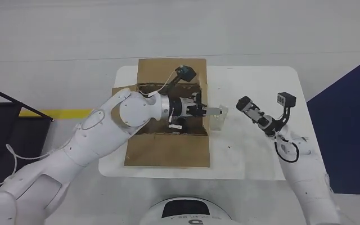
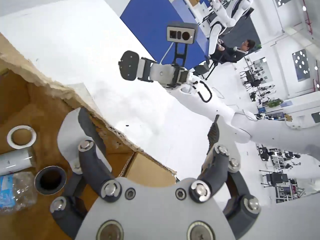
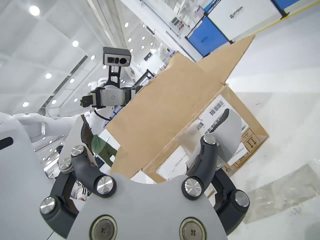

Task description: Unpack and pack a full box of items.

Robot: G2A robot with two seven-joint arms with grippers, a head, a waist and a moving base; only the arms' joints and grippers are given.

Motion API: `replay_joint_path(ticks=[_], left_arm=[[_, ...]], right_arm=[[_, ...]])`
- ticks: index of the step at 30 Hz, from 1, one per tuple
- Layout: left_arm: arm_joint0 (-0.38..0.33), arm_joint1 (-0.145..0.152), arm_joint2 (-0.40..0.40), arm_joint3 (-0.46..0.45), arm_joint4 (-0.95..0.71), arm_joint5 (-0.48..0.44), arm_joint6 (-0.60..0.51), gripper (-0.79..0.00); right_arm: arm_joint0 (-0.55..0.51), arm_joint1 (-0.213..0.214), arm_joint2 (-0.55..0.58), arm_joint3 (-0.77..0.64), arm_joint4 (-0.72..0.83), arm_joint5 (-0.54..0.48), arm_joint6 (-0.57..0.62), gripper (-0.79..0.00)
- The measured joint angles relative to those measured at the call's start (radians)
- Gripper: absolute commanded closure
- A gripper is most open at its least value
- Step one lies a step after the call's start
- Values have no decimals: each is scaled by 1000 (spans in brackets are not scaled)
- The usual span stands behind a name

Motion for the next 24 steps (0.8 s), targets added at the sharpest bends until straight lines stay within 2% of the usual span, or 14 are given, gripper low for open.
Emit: replay_joint_path(ticks=[5, 8, 11, 13, 16, 19, 22, 24], left_arm=[[-93, -87, 120, 121, -11, 47, 8, -785], [-133, -138, 168, 205, -30, 49, 17, -785], [-159, -175, 183, 270, -54, 32, 26, -785], [-170, -186, 174, 287, -64, 17, 28, -785], [-176, -181, 133, 283, -58, 1, 20, -785], [-149, -149, 55, 260, -41, -3, 9, -785], [-69, -91, -74, 205, -21, -29, -7, -785], [24, -38, -201, 136, 2, -48, -27, -785]], right_arm=[[-149, 24, 131, -110, 92, 0, 0, -785], [-197, 34, 168, -147, 108, 0, 0, -785], [-222, 41, 189, -172, 117, 0, 0, -785], [-232, 45, 198, -188, 120, 0, 0, -785], [-241, 51, 211, -225, 122, 0, 0, -785], [-243, 57, 217, -285, 106, 0, 0, -785], [-232, 64, 218, -354, 74, 0, 0, -785], [-218, 70, 213, -406, 46, 0, 0, -785]])
